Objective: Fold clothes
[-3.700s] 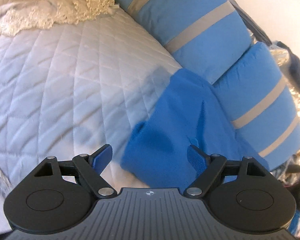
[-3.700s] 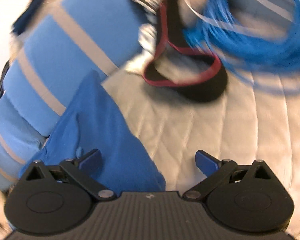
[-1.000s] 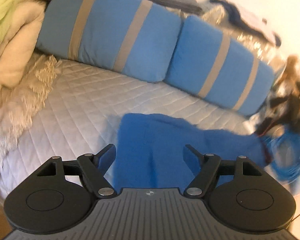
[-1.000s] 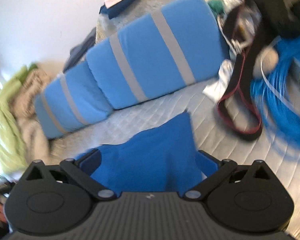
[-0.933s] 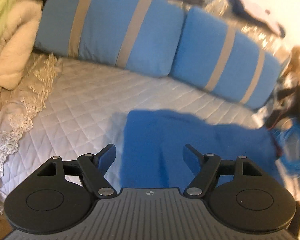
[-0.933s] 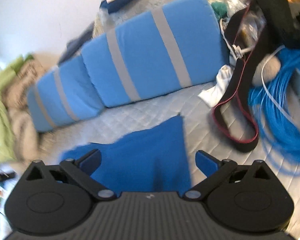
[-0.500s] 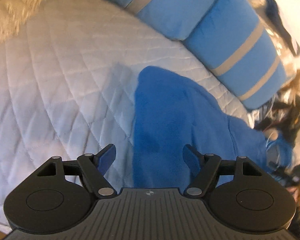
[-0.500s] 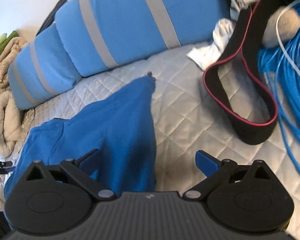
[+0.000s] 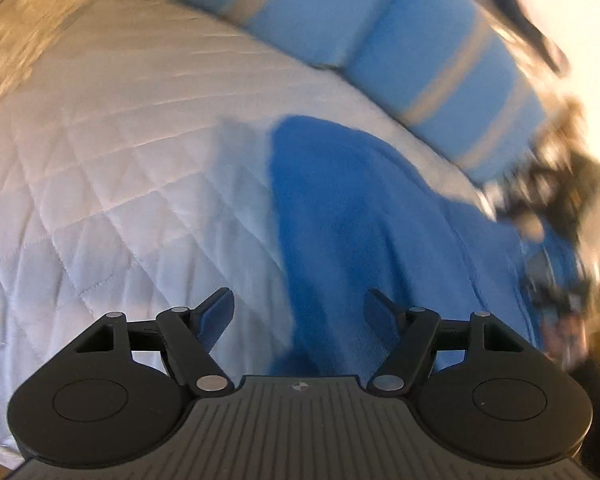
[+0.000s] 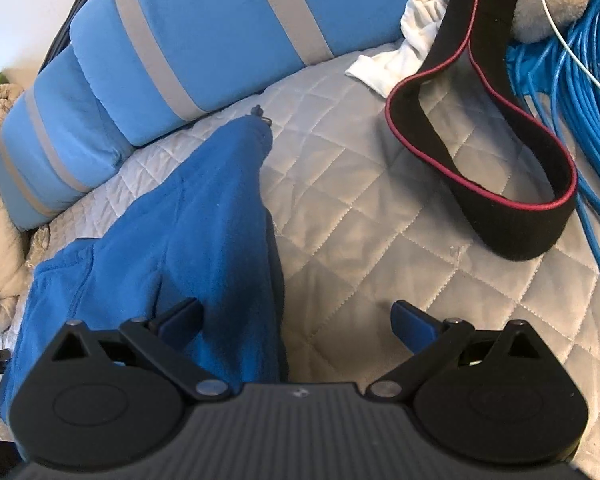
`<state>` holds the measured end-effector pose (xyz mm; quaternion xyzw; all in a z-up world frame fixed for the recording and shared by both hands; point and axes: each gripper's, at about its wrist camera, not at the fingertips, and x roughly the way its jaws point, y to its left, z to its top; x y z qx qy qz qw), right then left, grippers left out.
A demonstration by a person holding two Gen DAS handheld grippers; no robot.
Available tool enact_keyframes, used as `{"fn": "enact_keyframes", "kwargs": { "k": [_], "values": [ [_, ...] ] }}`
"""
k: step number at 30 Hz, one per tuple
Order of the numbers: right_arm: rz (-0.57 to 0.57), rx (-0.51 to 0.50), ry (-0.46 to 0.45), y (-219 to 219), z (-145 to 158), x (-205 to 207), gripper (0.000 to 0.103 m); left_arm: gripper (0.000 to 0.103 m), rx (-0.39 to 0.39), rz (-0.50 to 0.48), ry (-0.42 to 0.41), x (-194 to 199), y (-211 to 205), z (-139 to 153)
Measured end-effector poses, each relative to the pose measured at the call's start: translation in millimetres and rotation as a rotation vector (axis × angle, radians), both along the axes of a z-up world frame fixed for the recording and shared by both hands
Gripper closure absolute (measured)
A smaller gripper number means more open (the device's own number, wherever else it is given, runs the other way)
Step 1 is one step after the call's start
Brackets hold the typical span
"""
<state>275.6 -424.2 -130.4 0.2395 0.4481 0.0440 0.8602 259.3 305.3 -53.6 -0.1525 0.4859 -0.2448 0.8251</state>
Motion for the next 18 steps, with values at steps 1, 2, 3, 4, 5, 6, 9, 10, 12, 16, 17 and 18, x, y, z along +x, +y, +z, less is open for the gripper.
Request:
{"fn": "enact_keyframes", "kwargs": {
  "k": [1,2,3,4,5,6,9,10,12,16,17,18],
  "values": [
    [-0.005,-0.001,0.002,0,0,0,0.0,0.034,0.025,-0.052,-0.013,-8,-2,6],
    [-0.01,-0.001,0.005,0,-1,-1,0.0,0.034,0.05,-0.094,-0.018,-16,-4,9],
    [-0.016,-0.002,0.007,0,-1,-1,0.0,0.034,0.075,-0.135,-0.022,-23,-6,12],
    [-0.021,-0.003,0.009,0,-1,-2,0.0,0.034,0.107,-0.157,-0.025,-28,-8,11],
    [-0.024,-0.007,0.008,1,-1,-2,0.0,0.034,0.14,-0.177,-0.027,-33,-10,11],
    [-0.027,-0.011,0.007,1,-1,-2,0.0,0.034,0.174,-0.188,-0.021,-36,-12,8],
    [-0.039,-0.02,0.007,3,-1,-3,0.0,0.033,0.301,-0.186,0.016,-41,-24,-7],
    [-0.043,-0.022,0.008,4,-1,-3,0.0,0.033,0.334,-0.191,0.018,-42,-29,-12],
    [-0.052,-0.025,0.011,5,-1,-4,0.0,0.032,0.397,-0.203,0.019,-42,-39,-20],
    [-0.049,-0.051,0.003,8,3,-6,0.0,0.032,0.411,-0.218,0.028,-40,-37,-14],
    [-0.047,-0.055,0.0,8,4,-6,0.0,0.032,0.397,-0.223,0.026,-39,-34,-10],
    [-0.045,-0.058,-0.003,8,5,-6,0.0,0.033,0.374,-0.218,0.021,-38,-29,-6]
  ]
}}
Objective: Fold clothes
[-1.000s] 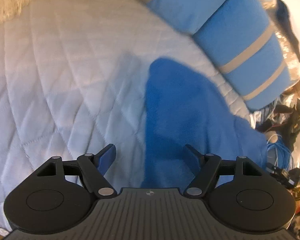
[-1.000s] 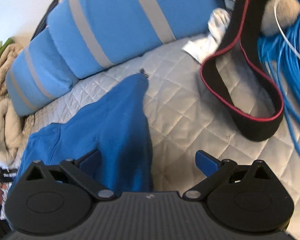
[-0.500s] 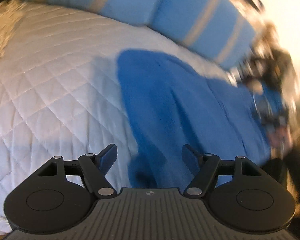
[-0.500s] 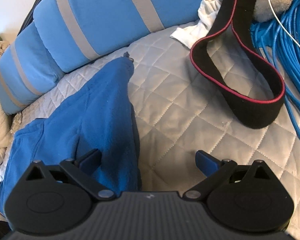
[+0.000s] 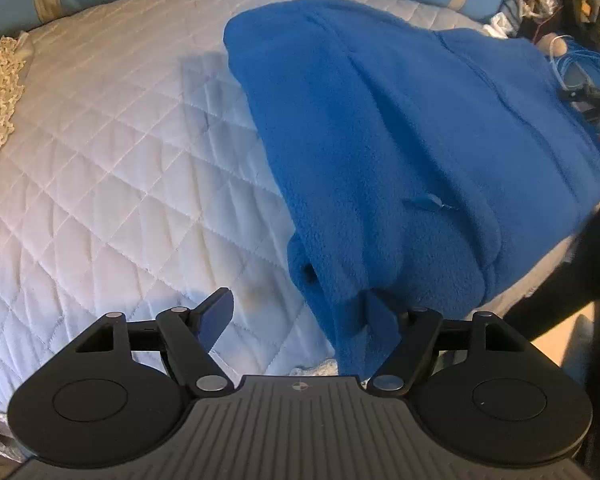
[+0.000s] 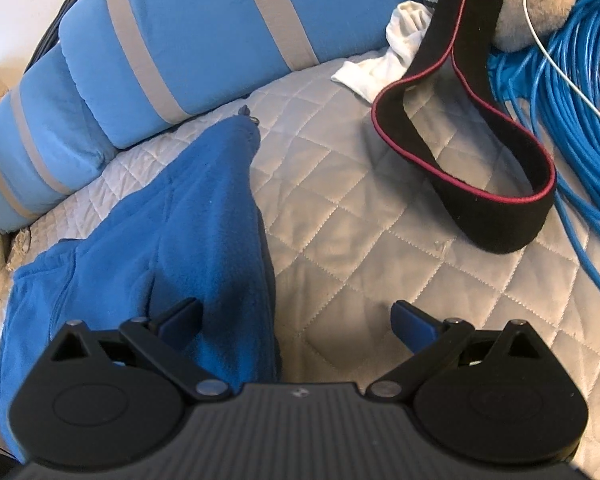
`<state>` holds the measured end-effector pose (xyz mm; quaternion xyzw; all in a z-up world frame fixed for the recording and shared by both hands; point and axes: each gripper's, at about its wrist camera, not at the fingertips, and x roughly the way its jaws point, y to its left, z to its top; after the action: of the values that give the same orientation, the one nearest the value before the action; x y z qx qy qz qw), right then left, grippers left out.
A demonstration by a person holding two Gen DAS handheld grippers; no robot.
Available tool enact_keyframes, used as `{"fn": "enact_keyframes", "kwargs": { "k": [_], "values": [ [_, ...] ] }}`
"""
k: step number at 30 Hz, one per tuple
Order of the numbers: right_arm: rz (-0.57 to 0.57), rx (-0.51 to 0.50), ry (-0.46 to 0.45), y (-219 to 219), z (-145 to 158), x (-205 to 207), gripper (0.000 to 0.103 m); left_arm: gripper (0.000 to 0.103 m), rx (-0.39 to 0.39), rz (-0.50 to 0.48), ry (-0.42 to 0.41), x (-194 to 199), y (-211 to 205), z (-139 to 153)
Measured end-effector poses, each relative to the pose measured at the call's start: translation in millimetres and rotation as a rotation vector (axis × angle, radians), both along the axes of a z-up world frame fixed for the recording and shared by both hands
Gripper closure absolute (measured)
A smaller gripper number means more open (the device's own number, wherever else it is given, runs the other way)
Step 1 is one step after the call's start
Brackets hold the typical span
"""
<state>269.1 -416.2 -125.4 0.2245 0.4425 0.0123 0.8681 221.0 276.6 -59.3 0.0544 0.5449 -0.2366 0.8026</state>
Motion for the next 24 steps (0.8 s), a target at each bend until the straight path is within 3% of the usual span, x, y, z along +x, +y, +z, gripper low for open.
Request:
{"fn": "enact_keyframes", "kwargs": {
  "k": [2,8,14,18,20,24],
  "values": [
    [0.01,0.009,-0.013,-1,1,0,0.0,0.033,-0.07,0.03,-0.008,5,12,7],
    [0.034,0.082,-0.047,-9,0,2,0.0,0.033,-0.363,0.236,-0.031,32,45,10],
    [0.106,0.185,-0.033,-11,-8,12,0.0,0.033,-0.464,0.285,0.012,68,40,-13],
    [0.177,0.27,-0.005,-9,-16,19,0.0,0.032,-0.477,0.307,0.069,85,34,-44],
    [0.193,0.298,0.013,-10,-22,23,0.001,0.031,-0.55,0.306,0.059,86,39,-49],
    [0.202,0.383,0.018,-19,-31,26,0.001,0.031,-0.674,0.292,0.122,91,47,-61]
  ]
}}
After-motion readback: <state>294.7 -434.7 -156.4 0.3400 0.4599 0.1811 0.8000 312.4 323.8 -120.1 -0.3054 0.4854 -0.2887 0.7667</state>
